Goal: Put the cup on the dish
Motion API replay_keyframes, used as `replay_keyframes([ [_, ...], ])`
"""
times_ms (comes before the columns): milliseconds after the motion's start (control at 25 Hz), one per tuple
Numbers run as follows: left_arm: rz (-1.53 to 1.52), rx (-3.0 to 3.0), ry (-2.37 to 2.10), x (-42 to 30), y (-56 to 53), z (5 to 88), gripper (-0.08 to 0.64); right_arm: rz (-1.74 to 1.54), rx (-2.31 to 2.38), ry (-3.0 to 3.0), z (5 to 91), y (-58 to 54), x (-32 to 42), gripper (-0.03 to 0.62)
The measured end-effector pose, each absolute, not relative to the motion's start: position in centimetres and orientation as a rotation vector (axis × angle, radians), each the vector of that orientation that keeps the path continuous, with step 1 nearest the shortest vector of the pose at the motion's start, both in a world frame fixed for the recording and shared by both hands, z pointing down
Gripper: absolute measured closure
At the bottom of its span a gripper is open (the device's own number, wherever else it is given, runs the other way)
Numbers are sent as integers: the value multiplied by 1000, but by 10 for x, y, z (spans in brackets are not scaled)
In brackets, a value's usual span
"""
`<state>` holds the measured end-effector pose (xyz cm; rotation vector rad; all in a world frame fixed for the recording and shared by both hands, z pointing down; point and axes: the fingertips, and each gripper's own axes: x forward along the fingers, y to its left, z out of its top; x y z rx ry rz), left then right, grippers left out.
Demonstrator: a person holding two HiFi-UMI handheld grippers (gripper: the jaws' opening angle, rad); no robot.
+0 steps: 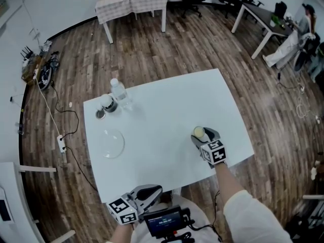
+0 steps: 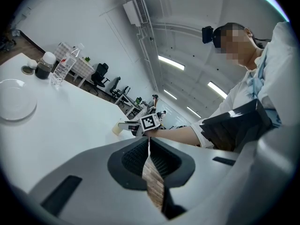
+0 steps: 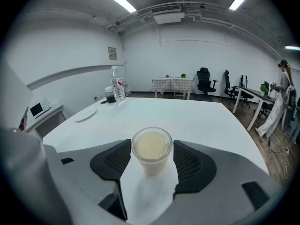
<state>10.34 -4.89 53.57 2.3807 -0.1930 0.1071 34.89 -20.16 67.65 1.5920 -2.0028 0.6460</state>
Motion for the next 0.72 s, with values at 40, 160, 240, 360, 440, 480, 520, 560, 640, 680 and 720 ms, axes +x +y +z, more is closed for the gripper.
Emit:
replay_keyframes([
  [40, 109, 2378, -191, 103, -49, 537, 558, 642, 1590, -2003, 677, -203, 349, 305],
  [160, 116, 2372, -188, 104, -49, 540, 558, 626, 1587, -2011, 680, -207, 348, 305],
  [240, 120, 2367, -188, 106, -48, 542, 558, 621, 1590, -2021, 682, -208, 347, 305],
  [360, 123, 2365, -187, 108, -46, 543, 558, 597, 1606, -2031, 683, -208, 348, 305],
  [440, 123, 2363, -186, 108, -45, 543, 558, 581, 1616, -2036, 682, -208, 348, 305],
  [480, 123, 2362, -186, 109, -45, 543, 558, 579, 1617, -2040, 682, -208, 348, 307],
  [520, 122, 2360, -187, 109, -45, 542, 558, 578, 1617, -2043, 681, -208, 348, 307],
  [560, 121, 2359, -188, 109, -45, 542, 558, 577, 1614, -2045, 681, -209, 348, 307],
  [640, 118, 2357, -190, 110, -46, 543, 558, 574, 1608, -2046, 682, -210, 348, 307],
  [680, 117, 2356, -191, 110, -45, 543, 558, 572, 1606, -2046, 682, -210, 347, 308],
  [720, 115, 2356, -192, 109, -44, 544, 558, 571, 1605, -2045, 683, -210, 347, 308],
])
